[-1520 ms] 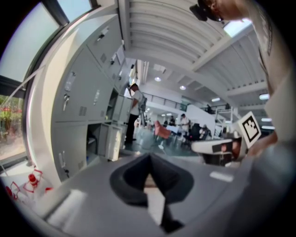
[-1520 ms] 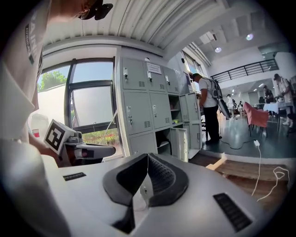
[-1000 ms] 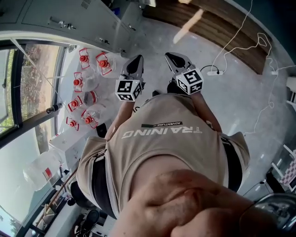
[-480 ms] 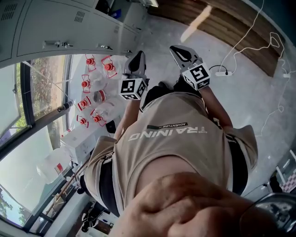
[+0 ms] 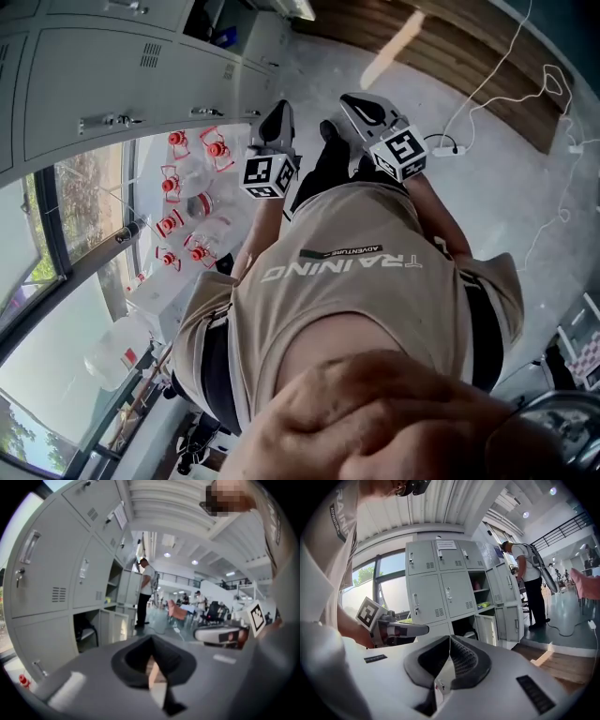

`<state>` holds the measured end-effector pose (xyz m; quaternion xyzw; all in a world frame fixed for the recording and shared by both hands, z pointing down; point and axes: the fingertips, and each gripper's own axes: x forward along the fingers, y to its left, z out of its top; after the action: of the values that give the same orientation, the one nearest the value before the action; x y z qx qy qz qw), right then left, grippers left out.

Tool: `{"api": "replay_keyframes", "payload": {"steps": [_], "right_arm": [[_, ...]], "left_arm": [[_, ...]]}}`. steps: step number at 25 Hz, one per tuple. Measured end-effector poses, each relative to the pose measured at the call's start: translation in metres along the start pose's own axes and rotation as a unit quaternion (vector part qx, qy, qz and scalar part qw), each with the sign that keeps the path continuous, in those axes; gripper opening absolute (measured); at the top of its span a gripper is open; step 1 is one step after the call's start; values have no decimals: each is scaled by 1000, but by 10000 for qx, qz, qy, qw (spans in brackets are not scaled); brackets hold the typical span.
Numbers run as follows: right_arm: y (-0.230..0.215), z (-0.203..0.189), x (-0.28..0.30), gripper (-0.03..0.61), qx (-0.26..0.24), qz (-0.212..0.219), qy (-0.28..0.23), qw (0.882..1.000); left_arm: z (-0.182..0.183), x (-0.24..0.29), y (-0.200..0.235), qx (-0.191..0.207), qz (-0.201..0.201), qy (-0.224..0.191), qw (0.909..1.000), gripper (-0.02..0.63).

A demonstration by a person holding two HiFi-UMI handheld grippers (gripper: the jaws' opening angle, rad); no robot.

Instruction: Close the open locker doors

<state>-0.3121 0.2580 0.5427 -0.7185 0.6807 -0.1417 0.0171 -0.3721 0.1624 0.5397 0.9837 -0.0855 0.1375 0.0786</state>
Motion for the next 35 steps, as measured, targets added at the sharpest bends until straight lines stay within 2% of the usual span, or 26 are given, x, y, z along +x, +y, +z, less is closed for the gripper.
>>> {"api": "replay_keyframes", "payload": {"steps": [3, 8, 12, 15, 21, 27, 31, 35], "right_arm": [[-10, 11, 12, 15, -87, -84, 89, 9999], [-39, 39, 55, 15, -126, -405, 88, 9991], [-58, 56, 97, 15, -312, -617, 128, 9975], [-71, 67, 123, 15, -238, -869, -14, 9959], [-88, 47, 144, 15, -10, -930, 407, 9948], [-119, 47, 173, 15, 87, -954, 548, 9939], [-146, 45, 199, 15, 172, -742, 640, 9950], [-183, 53, 227, 15, 138, -381, 703, 9967]], "left_arm": [[5, 25, 8, -11, -201, -42, 9998, 0], [52, 66, 45, 169, -504, -349, 9980, 0], [57, 99, 70, 72, -877, -232, 9958, 0], [58, 125, 86, 115, -1145, -176, 9932, 0], [63, 162, 95, 189, -1593, -147, 9869, 0], [61, 195, 112, -91, -1457, -65, 9893, 0], [62, 214, 121, -62, -1389, 56, 9903, 0], [72, 246, 136, -35, -1039, 115, 9945, 0]]}}
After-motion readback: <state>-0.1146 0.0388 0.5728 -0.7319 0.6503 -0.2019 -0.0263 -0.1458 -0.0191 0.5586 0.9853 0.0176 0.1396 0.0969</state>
